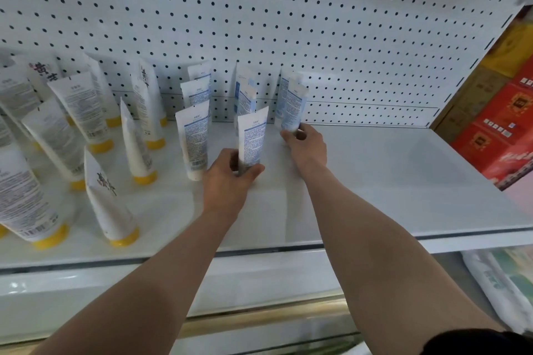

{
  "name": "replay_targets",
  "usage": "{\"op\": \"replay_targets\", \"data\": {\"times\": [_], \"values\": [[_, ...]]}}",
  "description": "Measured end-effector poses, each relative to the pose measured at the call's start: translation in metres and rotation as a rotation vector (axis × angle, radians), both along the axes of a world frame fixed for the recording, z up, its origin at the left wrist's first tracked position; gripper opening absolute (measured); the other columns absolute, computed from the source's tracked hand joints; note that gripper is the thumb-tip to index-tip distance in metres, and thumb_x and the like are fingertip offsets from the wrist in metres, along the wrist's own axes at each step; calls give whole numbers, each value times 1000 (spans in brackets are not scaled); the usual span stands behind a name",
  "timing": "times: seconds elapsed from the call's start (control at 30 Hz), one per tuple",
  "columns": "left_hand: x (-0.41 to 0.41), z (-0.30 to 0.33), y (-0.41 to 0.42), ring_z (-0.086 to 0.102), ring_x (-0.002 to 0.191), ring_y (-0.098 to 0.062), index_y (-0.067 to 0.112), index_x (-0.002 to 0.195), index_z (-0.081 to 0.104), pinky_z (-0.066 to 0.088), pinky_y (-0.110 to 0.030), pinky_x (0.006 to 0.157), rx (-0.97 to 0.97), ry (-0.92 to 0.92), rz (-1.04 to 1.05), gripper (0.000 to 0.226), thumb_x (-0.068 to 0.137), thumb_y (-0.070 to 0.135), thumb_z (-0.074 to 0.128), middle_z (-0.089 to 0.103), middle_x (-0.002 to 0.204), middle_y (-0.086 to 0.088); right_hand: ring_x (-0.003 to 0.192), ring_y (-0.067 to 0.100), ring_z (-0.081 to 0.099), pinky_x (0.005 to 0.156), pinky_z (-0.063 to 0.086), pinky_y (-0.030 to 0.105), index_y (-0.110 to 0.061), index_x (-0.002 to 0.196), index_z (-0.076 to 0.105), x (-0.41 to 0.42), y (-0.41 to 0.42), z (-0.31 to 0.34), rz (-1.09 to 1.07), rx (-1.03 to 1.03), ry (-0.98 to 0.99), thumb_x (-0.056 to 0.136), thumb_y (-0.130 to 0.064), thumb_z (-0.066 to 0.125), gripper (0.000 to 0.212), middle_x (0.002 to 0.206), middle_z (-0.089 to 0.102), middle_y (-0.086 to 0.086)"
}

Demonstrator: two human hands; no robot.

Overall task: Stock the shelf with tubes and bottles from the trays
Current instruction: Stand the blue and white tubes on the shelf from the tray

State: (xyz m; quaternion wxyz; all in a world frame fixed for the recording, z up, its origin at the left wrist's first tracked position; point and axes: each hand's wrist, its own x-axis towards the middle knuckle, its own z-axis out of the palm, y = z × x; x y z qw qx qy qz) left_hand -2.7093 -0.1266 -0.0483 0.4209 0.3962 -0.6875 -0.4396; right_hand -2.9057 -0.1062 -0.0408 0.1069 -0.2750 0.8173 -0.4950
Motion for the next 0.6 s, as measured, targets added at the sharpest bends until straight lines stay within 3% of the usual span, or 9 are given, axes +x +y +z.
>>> {"op": "replay_targets", "data": {"times": [0.33, 0.6], "values": [[0, -3, -1, 56, 72, -9, 14, 100, 62, 40, -5, 58, 10, -9, -3, 33, 79, 29, 83, 65, 85, 2, 88, 11, 62, 75, 48, 29, -38, 105, 68, 1, 0, -1, -7, -10, 2, 86, -49, 68, 23, 92, 65, -18], [-1, 1, 1, 56, 69, 1, 13, 103, 63, 39, -2, 57, 38, -2, -1, 34, 79, 27, 83, 66, 85, 3, 85, 10, 61, 69, 44, 27, -37, 112, 69, 2, -1, -1, -19, -22, 26, 86, -50, 68, 29, 95, 67, -16]]}}
